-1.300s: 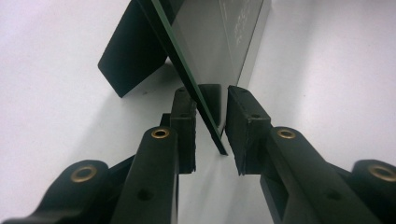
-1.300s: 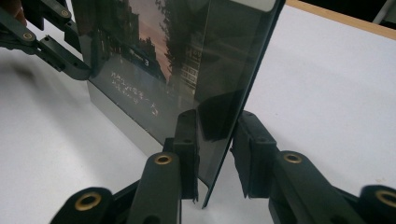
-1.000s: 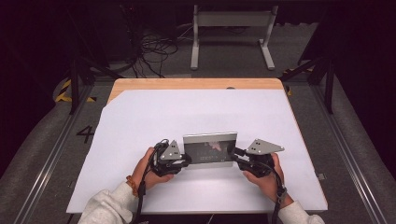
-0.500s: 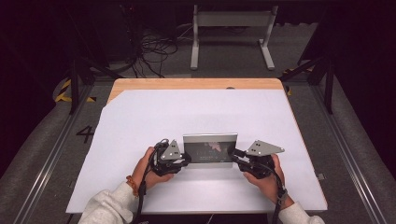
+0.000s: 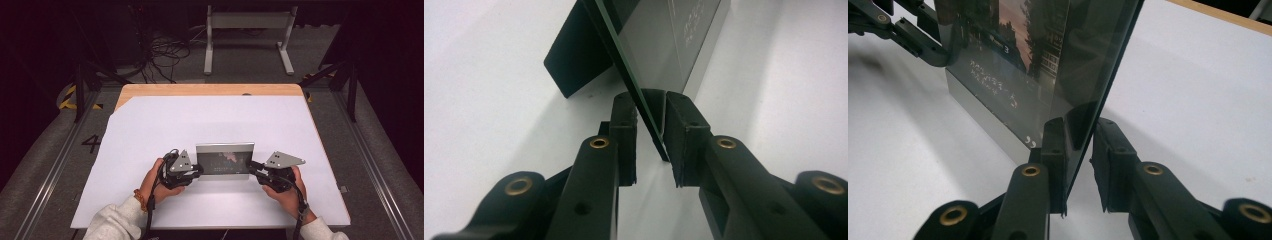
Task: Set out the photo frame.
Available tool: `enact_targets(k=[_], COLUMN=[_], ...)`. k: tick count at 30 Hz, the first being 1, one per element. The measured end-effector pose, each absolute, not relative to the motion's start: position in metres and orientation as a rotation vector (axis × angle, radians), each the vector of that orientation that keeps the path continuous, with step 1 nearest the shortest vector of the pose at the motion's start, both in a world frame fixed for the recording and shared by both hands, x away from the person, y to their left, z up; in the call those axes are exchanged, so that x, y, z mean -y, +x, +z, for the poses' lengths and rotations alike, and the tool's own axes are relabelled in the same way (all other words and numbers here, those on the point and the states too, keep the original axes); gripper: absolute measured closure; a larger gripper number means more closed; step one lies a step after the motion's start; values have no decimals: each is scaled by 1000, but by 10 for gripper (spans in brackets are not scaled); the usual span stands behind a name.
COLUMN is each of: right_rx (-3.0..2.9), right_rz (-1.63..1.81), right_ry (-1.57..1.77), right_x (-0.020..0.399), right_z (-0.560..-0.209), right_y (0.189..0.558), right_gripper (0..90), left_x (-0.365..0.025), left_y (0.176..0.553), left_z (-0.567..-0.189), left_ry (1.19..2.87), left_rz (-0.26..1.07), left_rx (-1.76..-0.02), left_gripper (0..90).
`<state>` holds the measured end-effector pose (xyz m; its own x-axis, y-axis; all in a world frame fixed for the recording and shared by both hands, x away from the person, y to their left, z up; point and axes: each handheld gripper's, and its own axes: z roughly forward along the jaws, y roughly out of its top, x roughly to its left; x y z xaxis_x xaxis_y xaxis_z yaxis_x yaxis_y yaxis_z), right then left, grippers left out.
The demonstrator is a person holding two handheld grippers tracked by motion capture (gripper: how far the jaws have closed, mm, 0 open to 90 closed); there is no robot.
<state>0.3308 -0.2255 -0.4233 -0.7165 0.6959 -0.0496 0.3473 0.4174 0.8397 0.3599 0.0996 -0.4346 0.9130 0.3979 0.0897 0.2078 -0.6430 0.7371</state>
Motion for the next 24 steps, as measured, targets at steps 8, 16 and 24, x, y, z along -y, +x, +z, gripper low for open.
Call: enact_targets(k=[8, 16, 24], right_rx=[-2286, -2288, -2289], right_rz=[1214, 1196, 1177], right_ry=[895, 874, 860], right_x=[226, 226, 226], right_z=[-423, -422, -421], right_y=[330, 328, 326], right_gripper=[781, 773, 767], left_x=[-99, -101, -105], left_y=[360, 360, 356], left_z=[-434, -434, -433], left_ry=[2285, 2289, 2282], left_rz=[321, 310, 310], left_rx=[-424, -421, -425], left_gripper=[763, 765, 762])
